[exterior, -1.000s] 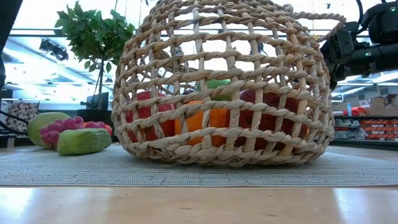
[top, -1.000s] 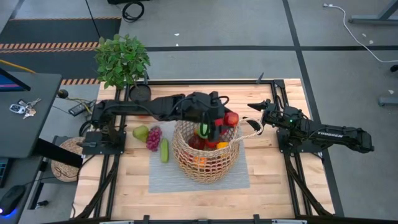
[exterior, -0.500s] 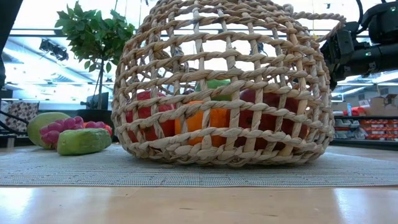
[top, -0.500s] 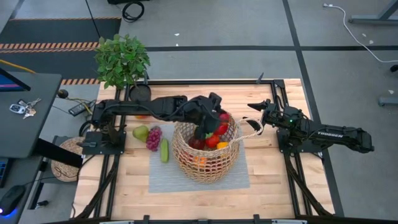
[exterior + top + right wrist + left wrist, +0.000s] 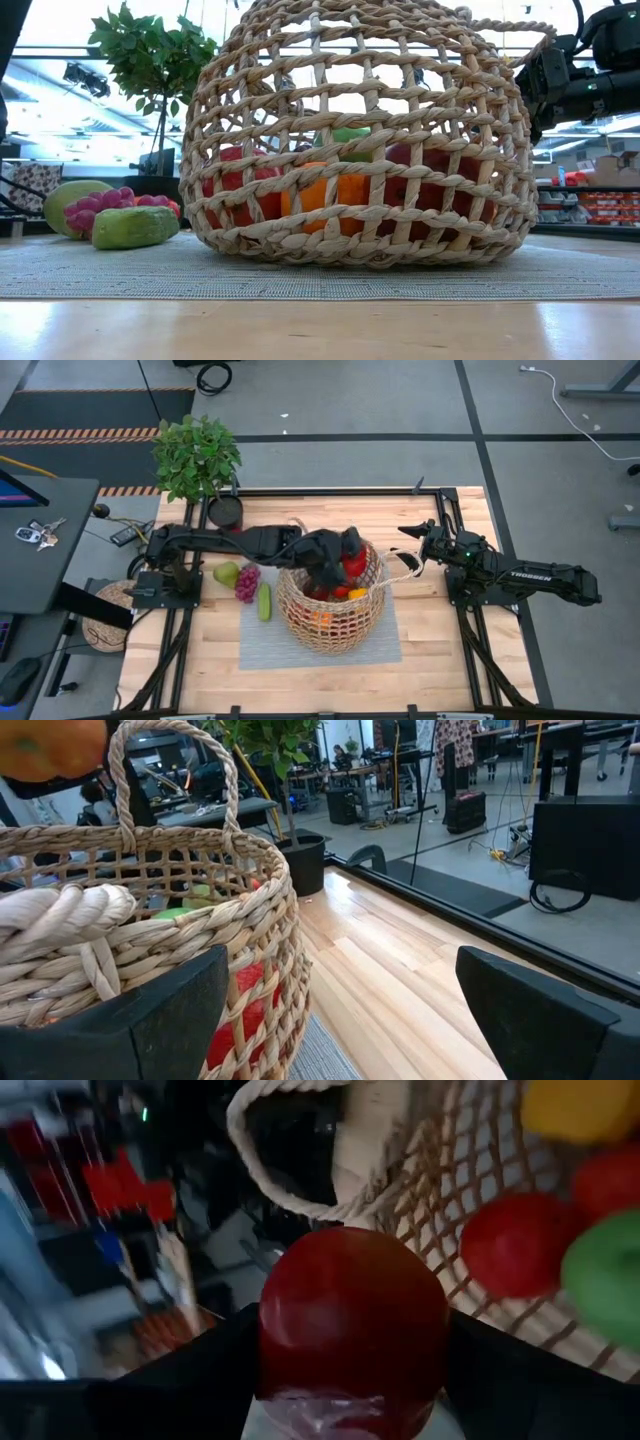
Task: Build produce basket
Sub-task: Put the red apple into the brown basket
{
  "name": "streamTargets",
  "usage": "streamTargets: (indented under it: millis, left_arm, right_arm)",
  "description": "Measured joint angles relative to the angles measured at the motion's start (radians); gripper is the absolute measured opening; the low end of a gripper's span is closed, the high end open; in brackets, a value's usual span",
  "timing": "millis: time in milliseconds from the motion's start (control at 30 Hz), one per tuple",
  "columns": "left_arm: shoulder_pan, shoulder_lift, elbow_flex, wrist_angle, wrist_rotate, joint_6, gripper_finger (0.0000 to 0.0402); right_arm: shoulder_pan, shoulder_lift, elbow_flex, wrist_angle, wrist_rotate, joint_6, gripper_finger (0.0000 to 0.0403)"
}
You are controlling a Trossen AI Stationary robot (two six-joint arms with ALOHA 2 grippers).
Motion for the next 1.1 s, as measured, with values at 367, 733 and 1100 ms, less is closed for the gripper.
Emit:
streamTargets:
  millis: [367,733,1100]
  left_arm:
    - [-0.029,0.000,0.000,0.001,-0.019,0.189,0.0275]
    - [-0.009,-0.009,0.006,0.280,0.045,-0.486,0.0275]
    - [0.088,-0.036,0.012,0.515,0.440,-1.234,0.0275]
  right_arm:
    - [0.000,0.000,0.000,0.000,0.000,0.000,0.0394]
    - [0.000,0.000,0.000,0.000,0.000,0.000,0.0394]
    - [0.000,0.000,0.000,0.002,0.000,0.000,0.0394]
